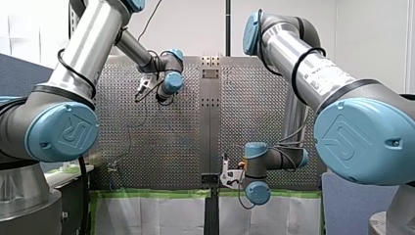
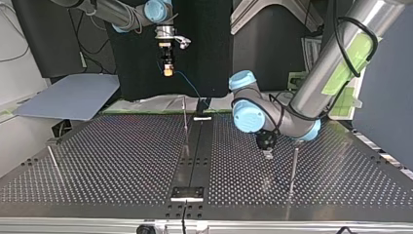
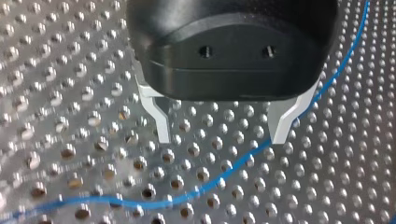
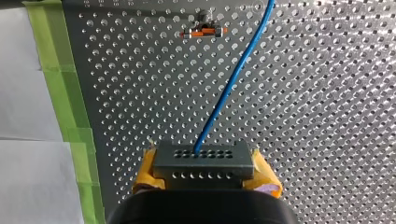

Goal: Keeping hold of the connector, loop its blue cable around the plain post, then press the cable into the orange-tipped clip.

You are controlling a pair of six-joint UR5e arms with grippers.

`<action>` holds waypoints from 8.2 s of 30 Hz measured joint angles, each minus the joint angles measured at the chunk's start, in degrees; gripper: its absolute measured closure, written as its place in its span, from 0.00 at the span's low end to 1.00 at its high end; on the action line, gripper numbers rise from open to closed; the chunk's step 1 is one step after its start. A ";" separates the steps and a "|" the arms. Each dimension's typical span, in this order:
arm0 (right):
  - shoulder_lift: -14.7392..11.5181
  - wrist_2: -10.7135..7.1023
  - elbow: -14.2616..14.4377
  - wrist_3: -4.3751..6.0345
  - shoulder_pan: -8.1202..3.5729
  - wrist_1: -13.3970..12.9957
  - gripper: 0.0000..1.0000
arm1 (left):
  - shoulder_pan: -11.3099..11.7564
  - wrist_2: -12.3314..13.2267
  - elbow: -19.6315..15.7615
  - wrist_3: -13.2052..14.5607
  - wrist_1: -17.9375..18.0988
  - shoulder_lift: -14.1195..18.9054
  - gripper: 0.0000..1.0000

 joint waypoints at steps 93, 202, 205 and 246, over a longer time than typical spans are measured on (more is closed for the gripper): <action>-0.02 -0.03 -0.60 0.06 0.19 1.15 1.00 | -7.27 3.82 1.90 -0.39 4.39 -20.46 0.00; 0.00 3.06 -0.68 0.43 -1.48 3.13 1.00 | -12.16 34.30 -1.65 -19.95 14.00 -27.45 0.99; -0.01 3.44 -0.68 0.43 -1.69 3.31 1.00 | -12.17 33.70 -1.70 -19.85 14.18 -27.45 0.99; 0.01 5.46 -1.99 -2.63 -5.83 4.59 1.00 | -11.74 31.35 -10.57 -25.27 28.93 -26.35 0.99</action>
